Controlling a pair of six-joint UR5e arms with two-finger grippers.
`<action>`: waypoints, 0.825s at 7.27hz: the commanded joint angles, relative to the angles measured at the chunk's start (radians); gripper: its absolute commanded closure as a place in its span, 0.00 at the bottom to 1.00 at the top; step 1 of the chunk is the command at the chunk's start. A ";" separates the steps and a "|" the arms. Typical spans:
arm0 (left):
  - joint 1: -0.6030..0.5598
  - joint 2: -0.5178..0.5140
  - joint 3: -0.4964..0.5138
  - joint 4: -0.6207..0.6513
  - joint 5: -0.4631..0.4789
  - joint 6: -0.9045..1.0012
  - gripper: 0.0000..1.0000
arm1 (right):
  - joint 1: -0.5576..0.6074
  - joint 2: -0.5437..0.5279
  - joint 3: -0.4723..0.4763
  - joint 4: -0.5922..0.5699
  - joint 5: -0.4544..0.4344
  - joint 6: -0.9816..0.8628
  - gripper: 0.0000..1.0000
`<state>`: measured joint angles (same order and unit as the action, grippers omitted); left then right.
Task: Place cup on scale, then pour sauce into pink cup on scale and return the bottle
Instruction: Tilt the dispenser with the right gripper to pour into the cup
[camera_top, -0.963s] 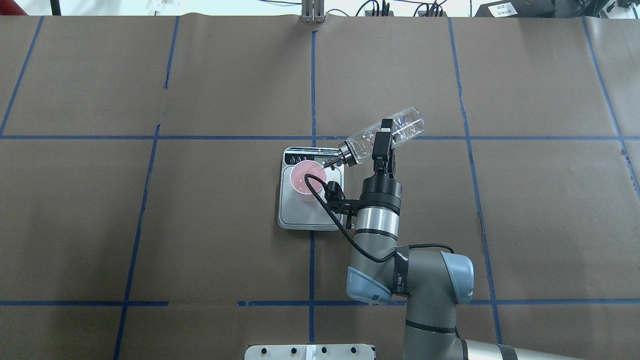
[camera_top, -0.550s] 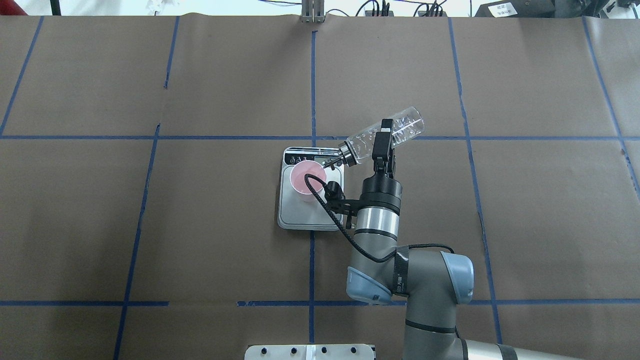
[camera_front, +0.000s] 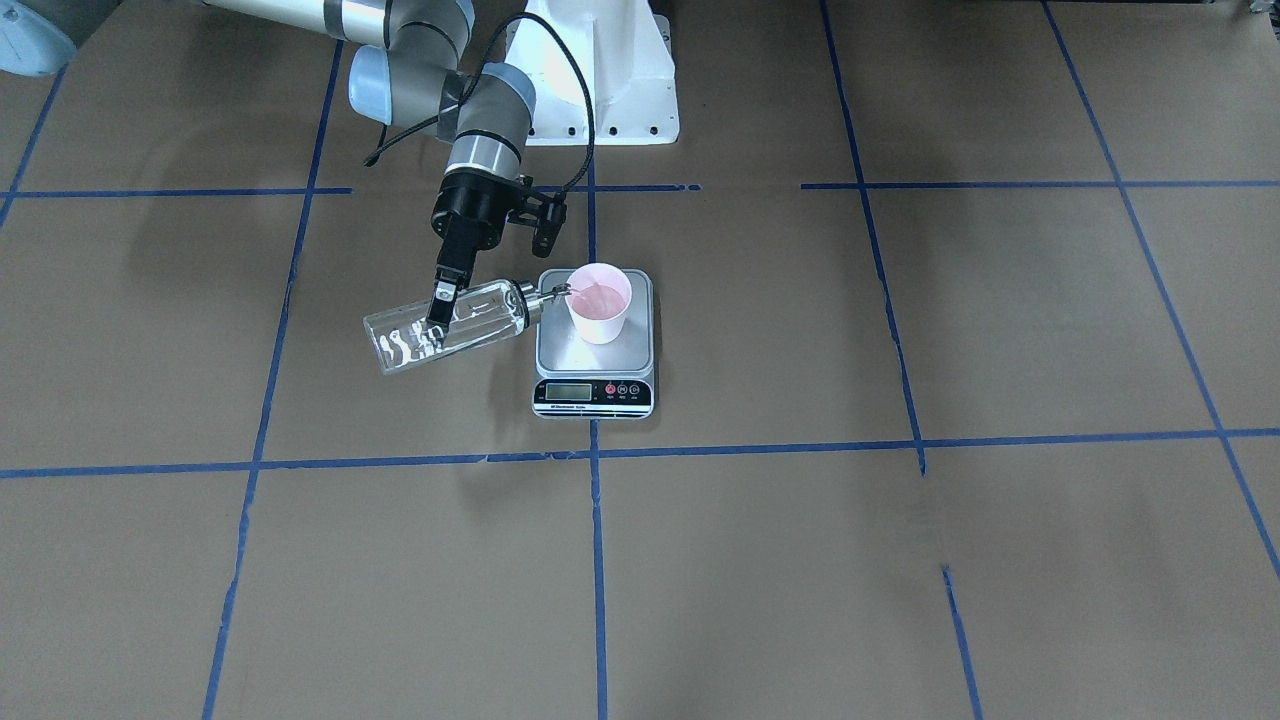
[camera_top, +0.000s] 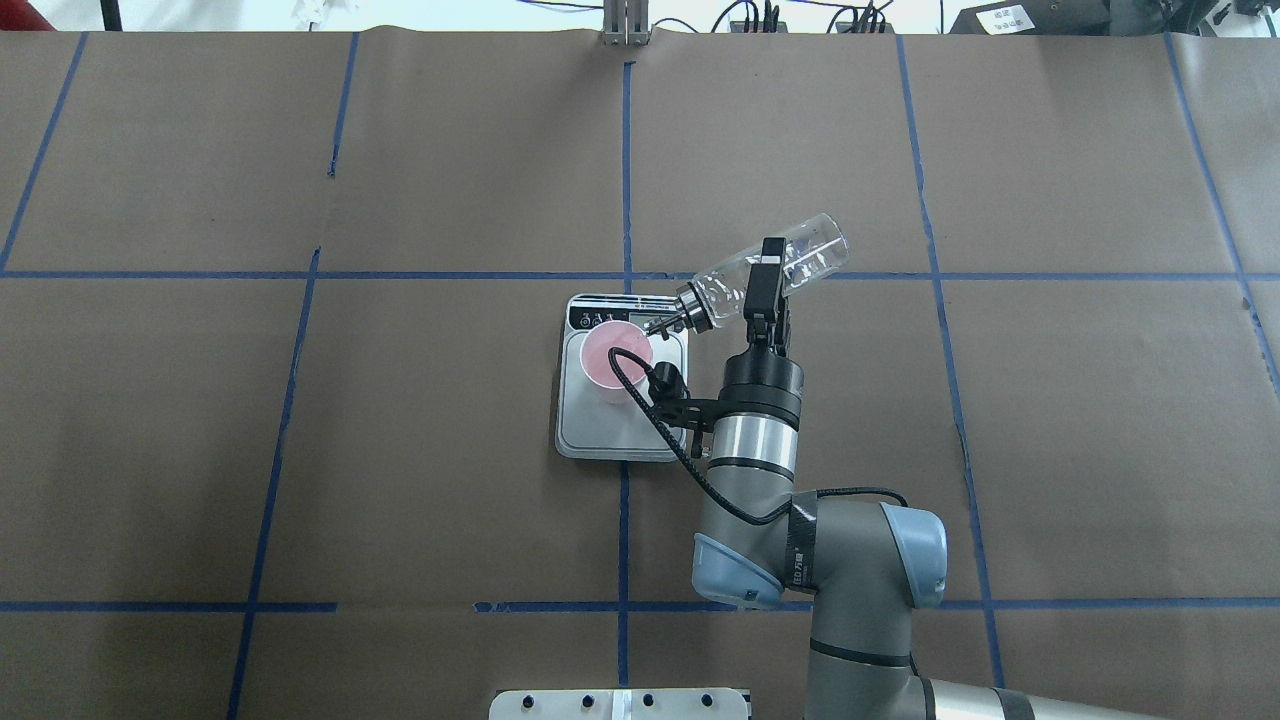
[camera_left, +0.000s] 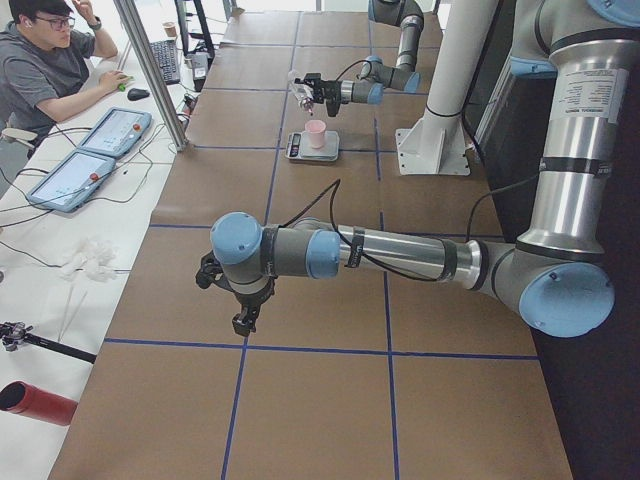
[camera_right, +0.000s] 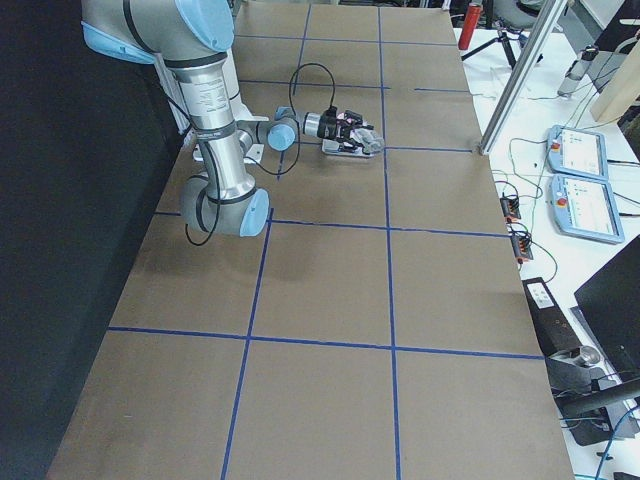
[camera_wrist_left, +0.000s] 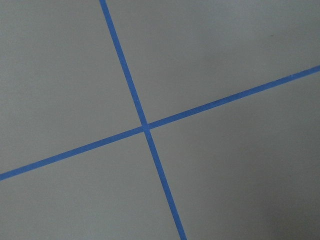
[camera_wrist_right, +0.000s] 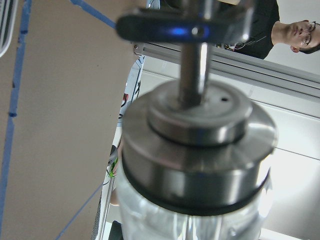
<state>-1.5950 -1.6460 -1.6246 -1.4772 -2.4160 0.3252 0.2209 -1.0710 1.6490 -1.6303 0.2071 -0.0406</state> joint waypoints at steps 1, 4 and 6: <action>0.000 0.000 0.000 0.000 0.000 0.000 0.00 | 0.000 0.002 0.002 0.001 0.000 0.001 1.00; 0.000 0.000 0.000 0.000 0.000 0.000 0.00 | 0.000 0.006 0.005 0.010 0.005 0.016 1.00; 0.000 0.000 -0.001 0.000 0.000 0.000 0.00 | 0.000 0.005 0.012 0.062 0.029 0.043 1.00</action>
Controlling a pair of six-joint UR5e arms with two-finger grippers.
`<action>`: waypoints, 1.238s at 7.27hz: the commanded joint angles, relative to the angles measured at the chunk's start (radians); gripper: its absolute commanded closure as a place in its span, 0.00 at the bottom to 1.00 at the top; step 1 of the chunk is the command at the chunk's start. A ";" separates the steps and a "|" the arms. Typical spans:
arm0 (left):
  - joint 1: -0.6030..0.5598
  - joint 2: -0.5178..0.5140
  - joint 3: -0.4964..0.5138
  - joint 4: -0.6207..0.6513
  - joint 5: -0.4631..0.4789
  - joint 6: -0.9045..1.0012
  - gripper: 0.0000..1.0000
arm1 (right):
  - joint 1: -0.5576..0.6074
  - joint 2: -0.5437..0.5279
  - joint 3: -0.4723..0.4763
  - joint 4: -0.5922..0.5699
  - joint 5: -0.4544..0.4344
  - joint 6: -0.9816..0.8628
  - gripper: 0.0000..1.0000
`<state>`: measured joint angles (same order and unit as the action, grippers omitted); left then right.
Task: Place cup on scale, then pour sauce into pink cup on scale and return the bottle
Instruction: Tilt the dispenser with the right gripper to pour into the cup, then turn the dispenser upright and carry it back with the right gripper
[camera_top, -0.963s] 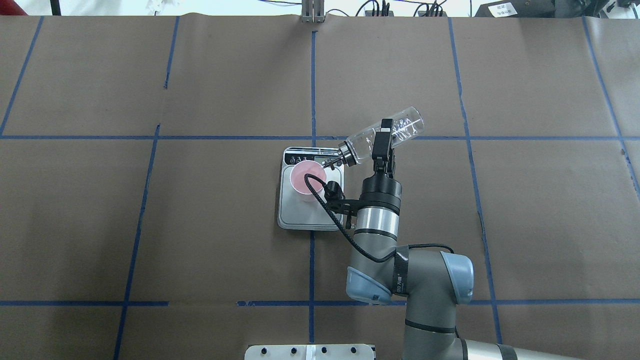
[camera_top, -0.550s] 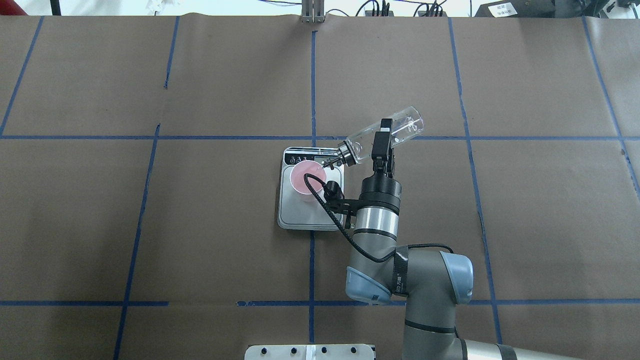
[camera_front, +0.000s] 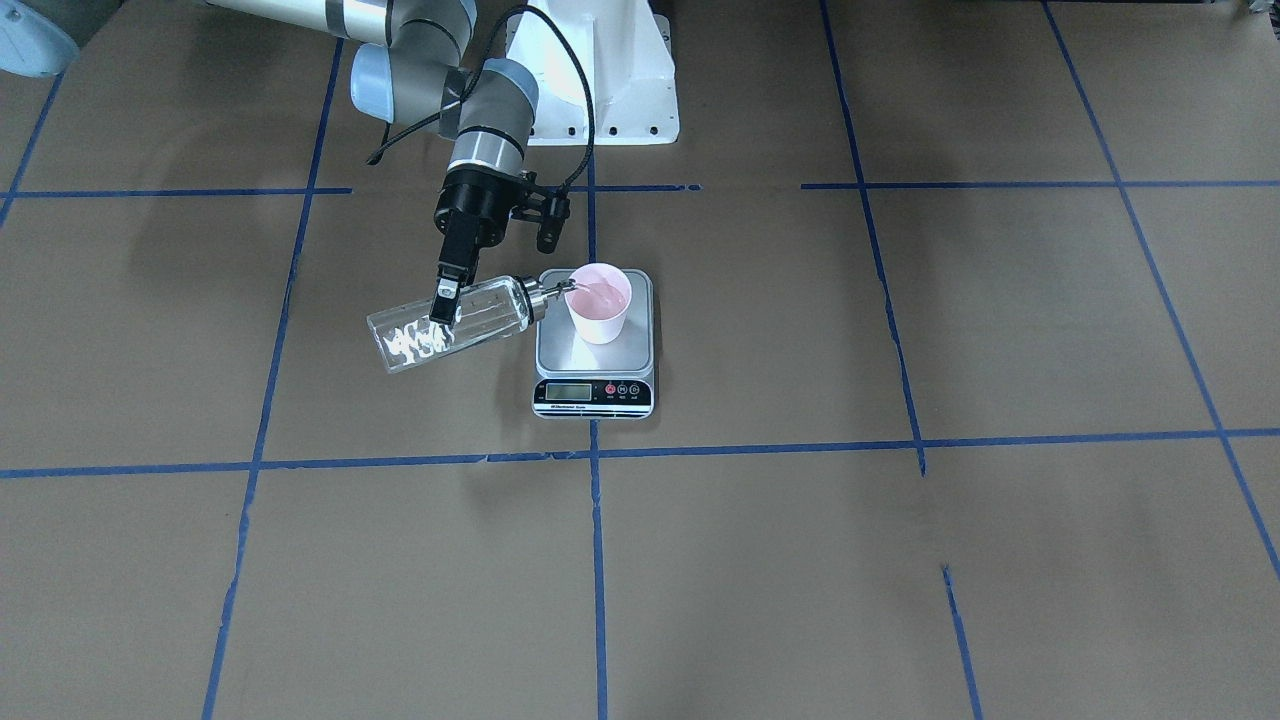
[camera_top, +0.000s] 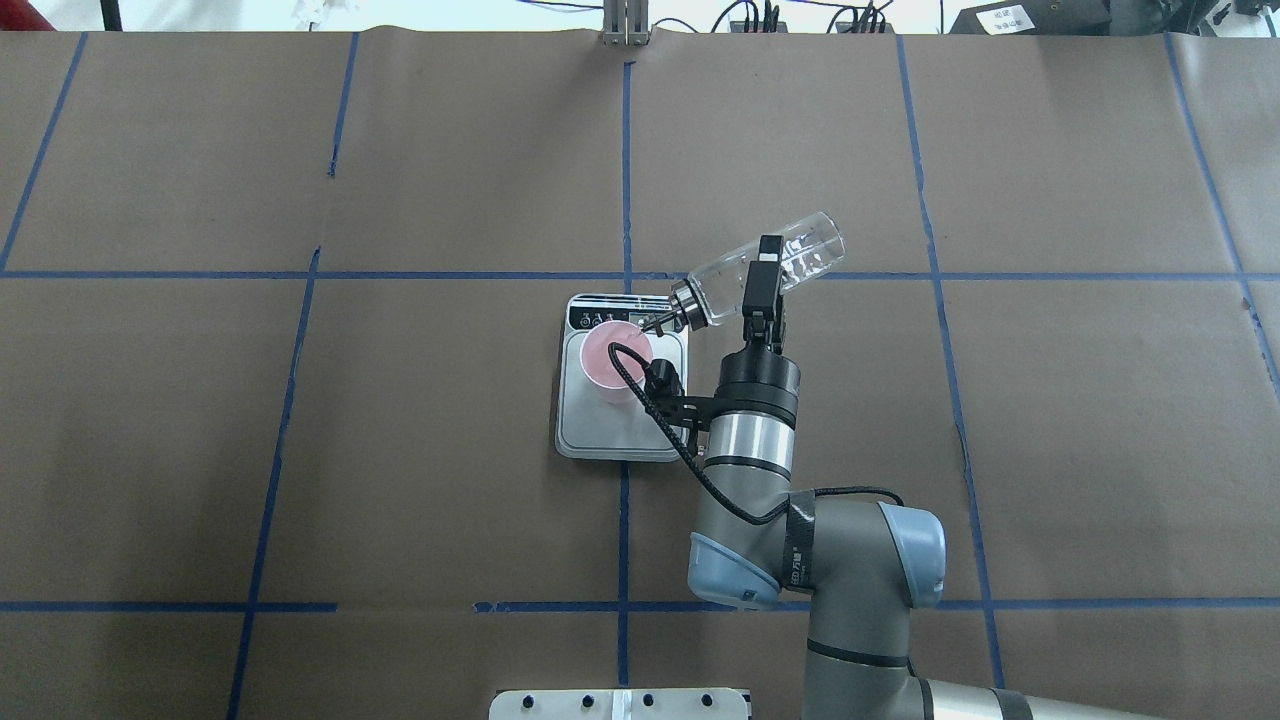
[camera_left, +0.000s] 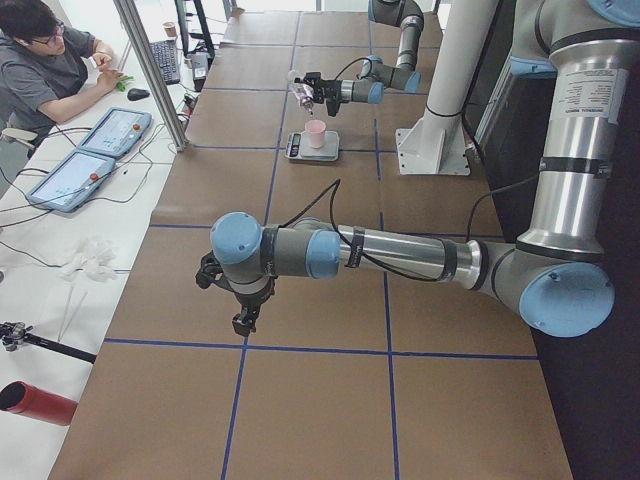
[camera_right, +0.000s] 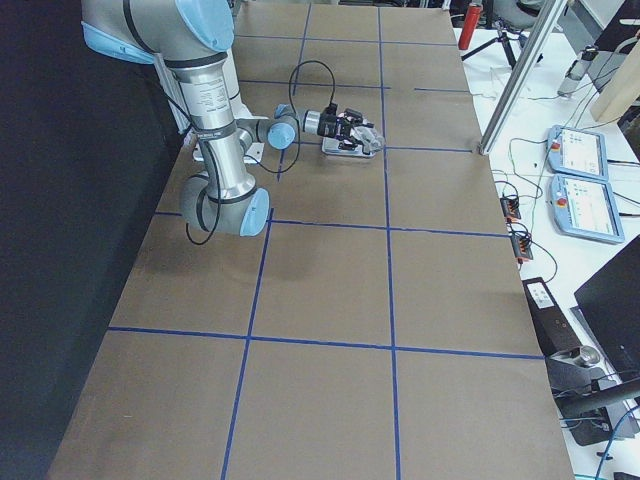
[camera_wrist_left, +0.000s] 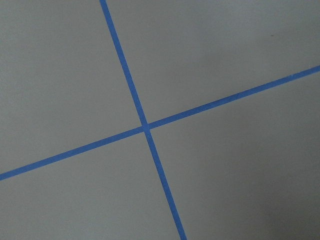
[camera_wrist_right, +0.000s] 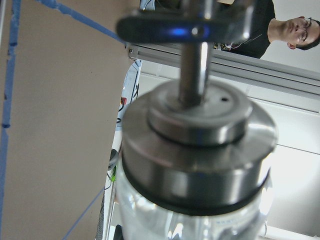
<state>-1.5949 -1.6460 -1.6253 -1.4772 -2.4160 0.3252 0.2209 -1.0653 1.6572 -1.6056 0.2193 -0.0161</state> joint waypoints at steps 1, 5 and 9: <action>0.000 0.000 -0.001 0.000 0.000 -0.002 0.00 | 0.000 -0.008 0.003 0.153 0.047 0.022 1.00; 0.000 0.000 -0.004 0.000 0.000 -0.002 0.00 | 0.003 -0.016 0.004 0.492 0.198 0.343 1.00; 0.000 -0.001 -0.007 0.000 0.000 -0.002 0.00 | 0.021 -0.048 0.027 0.939 0.284 0.718 1.00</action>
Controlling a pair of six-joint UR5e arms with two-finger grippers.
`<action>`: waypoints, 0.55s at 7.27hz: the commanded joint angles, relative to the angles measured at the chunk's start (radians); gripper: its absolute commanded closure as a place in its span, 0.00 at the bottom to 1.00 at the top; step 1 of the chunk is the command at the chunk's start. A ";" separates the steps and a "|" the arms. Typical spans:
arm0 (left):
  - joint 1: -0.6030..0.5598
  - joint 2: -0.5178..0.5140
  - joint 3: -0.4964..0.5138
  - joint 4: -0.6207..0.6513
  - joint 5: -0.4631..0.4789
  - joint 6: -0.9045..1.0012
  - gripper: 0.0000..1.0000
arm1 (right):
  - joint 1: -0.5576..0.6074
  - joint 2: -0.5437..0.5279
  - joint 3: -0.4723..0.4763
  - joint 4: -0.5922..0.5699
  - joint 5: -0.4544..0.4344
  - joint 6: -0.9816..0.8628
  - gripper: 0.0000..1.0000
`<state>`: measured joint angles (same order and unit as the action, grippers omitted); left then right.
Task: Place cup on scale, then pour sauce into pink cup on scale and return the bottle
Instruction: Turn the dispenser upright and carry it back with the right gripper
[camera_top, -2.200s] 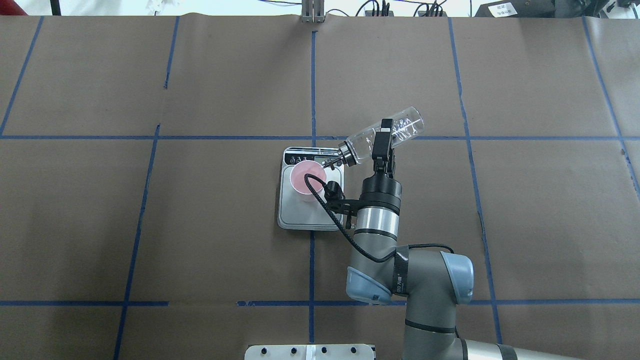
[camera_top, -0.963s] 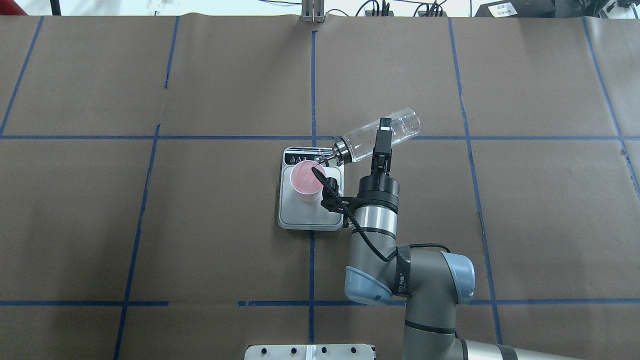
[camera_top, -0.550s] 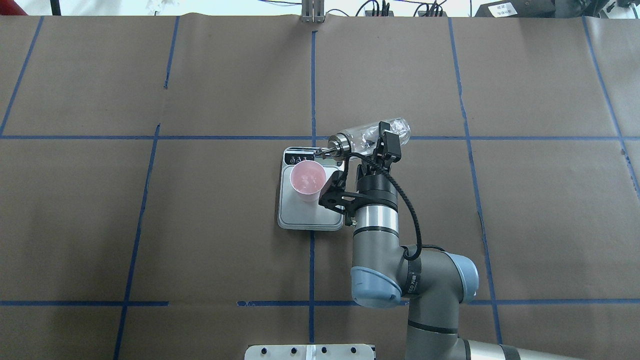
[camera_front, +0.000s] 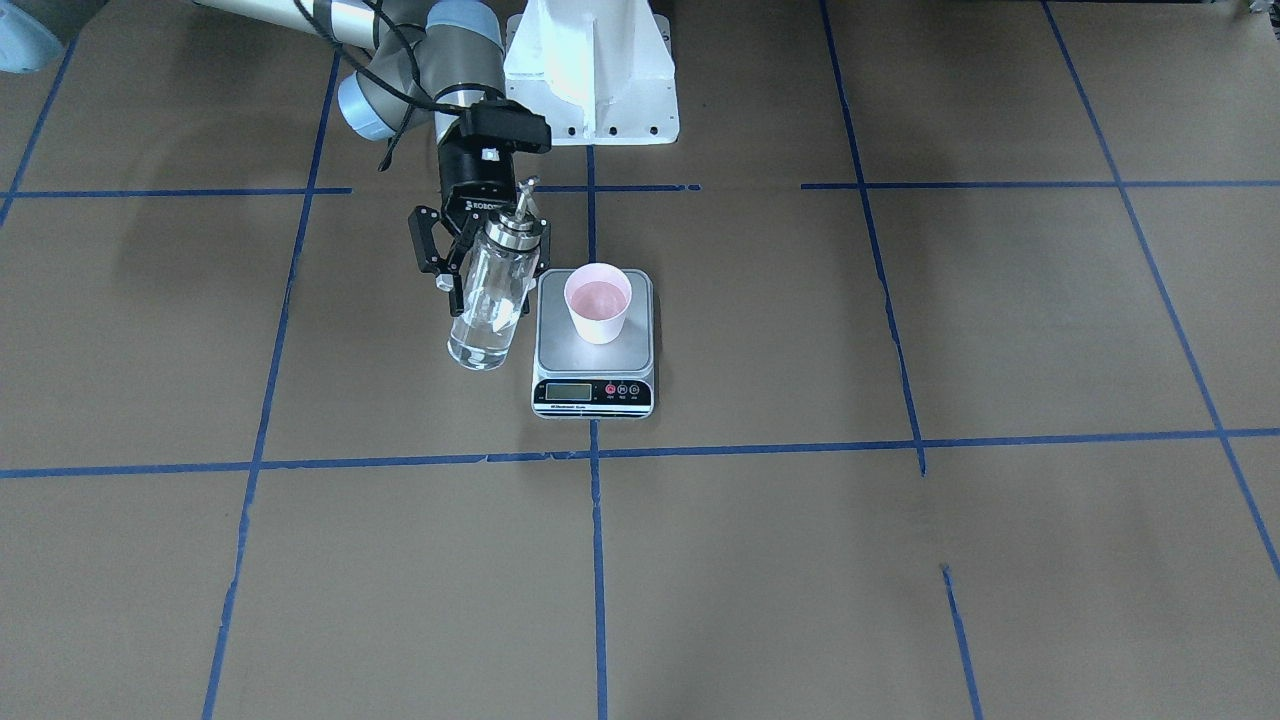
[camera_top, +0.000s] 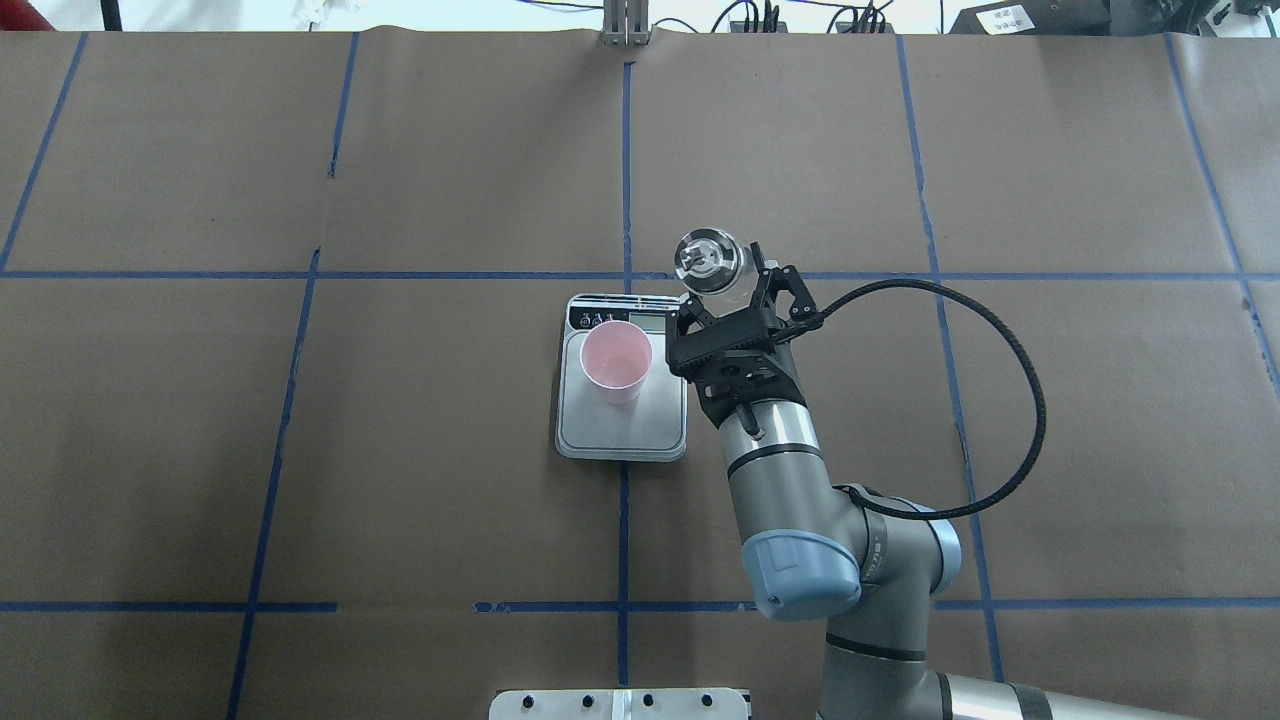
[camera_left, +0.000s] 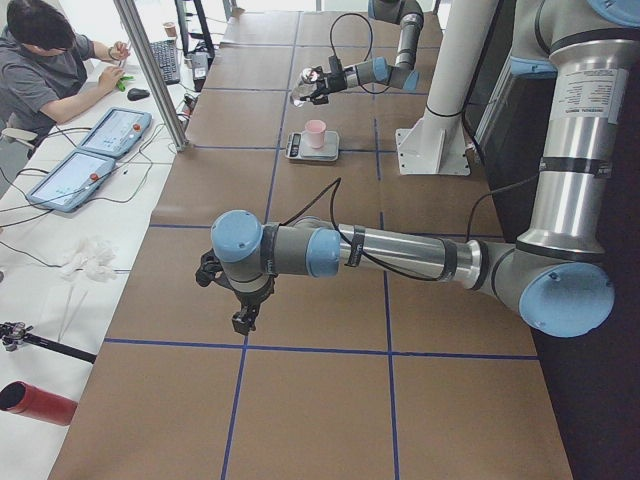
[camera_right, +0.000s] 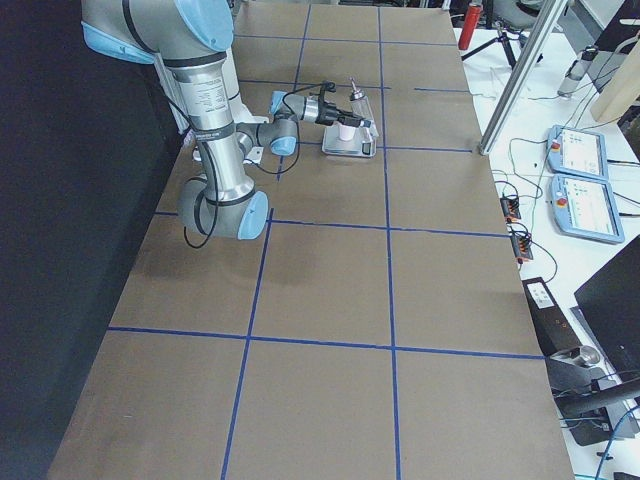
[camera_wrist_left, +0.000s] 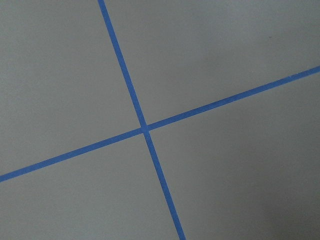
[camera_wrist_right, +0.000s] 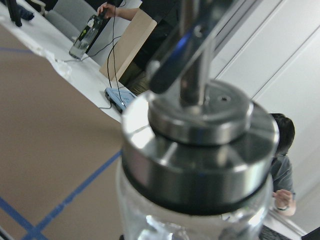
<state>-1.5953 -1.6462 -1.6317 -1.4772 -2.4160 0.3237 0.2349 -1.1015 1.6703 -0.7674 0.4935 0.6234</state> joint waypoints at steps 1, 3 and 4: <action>0.000 0.000 -0.006 0.000 0.000 0.000 0.00 | 0.007 -0.012 0.023 0.109 0.013 0.131 1.00; 0.000 0.000 -0.007 0.000 0.000 0.000 0.00 | 0.009 -0.094 0.046 0.108 0.101 0.277 1.00; 0.000 0.000 -0.005 0.000 0.000 0.000 0.00 | 0.011 -0.163 0.048 0.108 0.120 0.309 1.00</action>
<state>-1.5953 -1.6460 -1.6375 -1.4772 -2.4164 0.3237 0.2436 -1.1874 1.7129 -0.6612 0.5814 0.8785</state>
